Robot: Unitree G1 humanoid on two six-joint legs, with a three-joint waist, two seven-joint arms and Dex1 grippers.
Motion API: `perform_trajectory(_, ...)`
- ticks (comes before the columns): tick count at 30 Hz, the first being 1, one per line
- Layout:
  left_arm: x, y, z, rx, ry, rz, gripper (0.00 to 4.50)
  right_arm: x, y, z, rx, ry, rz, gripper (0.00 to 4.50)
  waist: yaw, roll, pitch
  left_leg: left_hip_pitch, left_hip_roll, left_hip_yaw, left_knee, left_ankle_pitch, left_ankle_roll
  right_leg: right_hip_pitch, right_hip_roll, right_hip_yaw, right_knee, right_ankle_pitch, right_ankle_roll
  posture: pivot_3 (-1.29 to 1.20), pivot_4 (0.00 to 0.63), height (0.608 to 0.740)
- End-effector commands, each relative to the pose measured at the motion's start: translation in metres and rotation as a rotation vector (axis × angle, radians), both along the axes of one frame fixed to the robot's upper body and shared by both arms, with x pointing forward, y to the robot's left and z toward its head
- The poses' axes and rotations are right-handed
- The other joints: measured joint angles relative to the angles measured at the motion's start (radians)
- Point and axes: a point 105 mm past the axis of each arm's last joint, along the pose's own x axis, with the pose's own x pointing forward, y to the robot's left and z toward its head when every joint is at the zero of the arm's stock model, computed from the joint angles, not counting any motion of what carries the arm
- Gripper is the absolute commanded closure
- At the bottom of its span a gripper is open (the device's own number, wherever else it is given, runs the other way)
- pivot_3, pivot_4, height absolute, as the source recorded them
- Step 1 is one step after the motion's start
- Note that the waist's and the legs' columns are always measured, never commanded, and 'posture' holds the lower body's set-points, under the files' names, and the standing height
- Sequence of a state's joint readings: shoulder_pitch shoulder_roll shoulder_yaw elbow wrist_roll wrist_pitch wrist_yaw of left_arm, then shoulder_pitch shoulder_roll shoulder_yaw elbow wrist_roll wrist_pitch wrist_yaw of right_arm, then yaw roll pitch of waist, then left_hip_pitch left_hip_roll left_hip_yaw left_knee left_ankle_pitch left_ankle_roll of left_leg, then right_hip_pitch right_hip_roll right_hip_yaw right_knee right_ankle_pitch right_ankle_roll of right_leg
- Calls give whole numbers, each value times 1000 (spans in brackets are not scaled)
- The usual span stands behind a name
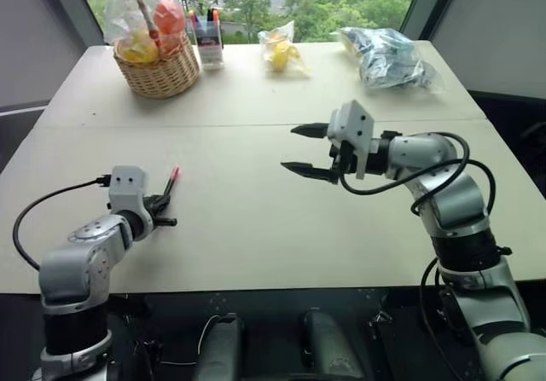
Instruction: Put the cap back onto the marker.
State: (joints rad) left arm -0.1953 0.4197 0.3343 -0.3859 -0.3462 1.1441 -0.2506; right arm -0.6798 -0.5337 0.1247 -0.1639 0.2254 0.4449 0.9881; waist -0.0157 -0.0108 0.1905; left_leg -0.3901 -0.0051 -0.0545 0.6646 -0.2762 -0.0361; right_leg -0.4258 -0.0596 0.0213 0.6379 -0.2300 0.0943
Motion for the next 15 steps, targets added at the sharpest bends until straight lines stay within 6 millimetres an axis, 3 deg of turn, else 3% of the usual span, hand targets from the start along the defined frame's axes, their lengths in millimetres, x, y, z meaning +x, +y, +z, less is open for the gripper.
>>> perform_trajectory(1, -3, 1, 7, 8, -41, 19, 3543, -4, 1, 22, 20, -74, 21, 1085, 1, 0, 0, 0, 0, 0, 0, 0, 0, 0, 0, 0, 0, 0, 0, 0, 150, 740)
perform_trajectory(3, -3, 1, 6, 9, -40, 22, 2667, -4, 1, 23, 20, -76, 24, 1085, 1, 0, 0, 0, 0, 0, 0, 0, 0, 0, 0, 0, 0, 0, 0, 0, 150, 740)
perform_trajectory(4, -3, 1, 7, 5, -42, 21, 2023, -4, 1, 24, 19, -78, 28, 1085, 1, 0, 0, 0, 0, 0, 0, 0, 0, 0, 0, 0, 0, 0, 0, 0, 150, 740)
perform_trajectory(8, -5, -4, 20, -24, -98, 14, 20, -7, -1, 36, 24, -78, 60, 1085, 1, 0, 0, 0, 0, 0, 0, 0, 0, 0, 0, 0, 0, 0, 0, 0, 150, 740)
perform_trajectory(15, -22, -9, 35, -1, -158, 62, 20, -23, -19, 47, -58, -31, 159, 1085, 2, 0, 0, 0, 0, 0, 0, 0, 0, 1, -1, 0, -2, 0, 0, 0, 150, 740)
